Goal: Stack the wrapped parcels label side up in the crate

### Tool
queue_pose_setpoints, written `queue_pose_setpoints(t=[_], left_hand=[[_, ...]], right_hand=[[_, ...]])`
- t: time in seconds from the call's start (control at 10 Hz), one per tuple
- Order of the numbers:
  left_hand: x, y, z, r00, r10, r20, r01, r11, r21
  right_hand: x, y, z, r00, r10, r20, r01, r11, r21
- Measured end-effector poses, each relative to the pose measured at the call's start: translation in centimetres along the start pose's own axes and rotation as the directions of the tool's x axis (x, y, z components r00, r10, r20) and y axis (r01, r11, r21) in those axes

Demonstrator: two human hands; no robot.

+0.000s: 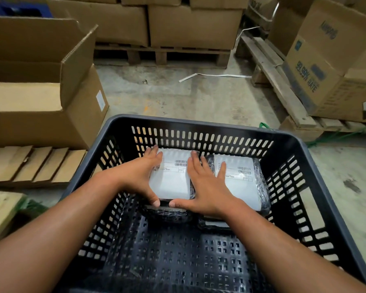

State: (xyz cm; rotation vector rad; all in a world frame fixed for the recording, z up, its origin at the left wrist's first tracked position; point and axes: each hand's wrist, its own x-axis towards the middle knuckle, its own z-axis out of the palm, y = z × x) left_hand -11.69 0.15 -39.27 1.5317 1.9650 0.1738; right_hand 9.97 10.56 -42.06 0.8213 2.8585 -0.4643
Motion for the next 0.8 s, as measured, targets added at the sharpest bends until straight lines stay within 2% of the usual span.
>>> queue_pose_setpoints(t=[0.3, 0.4, 0.5, 0.6, 0.7, 0.8], left_hand=[[0.3, 0.5, -0.2, 1.0, -0.03, 0.01, 0.029, 0.998, 0.058], [0.1, 1.2, -0.4, 0.998, -0.065, 0.029, 0.063, 0.996, 0.067], [-0.5, 1.8, -0.8, 0.995, -0.087, 0.039, 0.084, 0.993, 0.082], [-1.6, 3.1, -0.9, 0.983, -0.183, 0.023, 0.184, 0.982, -0.046], [-1.6, 5.8, -1.2, 0.898, -0.222, -0.38, 0.122, 0.955, -0.27], [-2.0, 10.5, 1.4, 0.804, -0.132, -0.579, -0.165, 0.887, -0.431]], right_hand=[[0.0, -0.1, -0.3, 1.0, -0.003, -0.019, 0.004, 0.999, 0.055], [-0.5, -0.1, -1.5, 1.0, 0.003, -0.019, 0.001, 0.982, 0.19], [-1.6, -0.6, -4.8, 0.994, 0.045, -0.103, 0.001, 0.913, 0.408], [-3.7, -2.1, -11.7, 0.946, 0.061, -0.32, 0.139, 0.814, 0.565], [-7.0, -4.7, -21.9, 0.773, 0.008, -0.635, 0.481, 0.646, 0.593], [-13.6, -8.1, -33.2, 0.517, -0.149, -0.843, 0.813, 0.394, 0.429]])
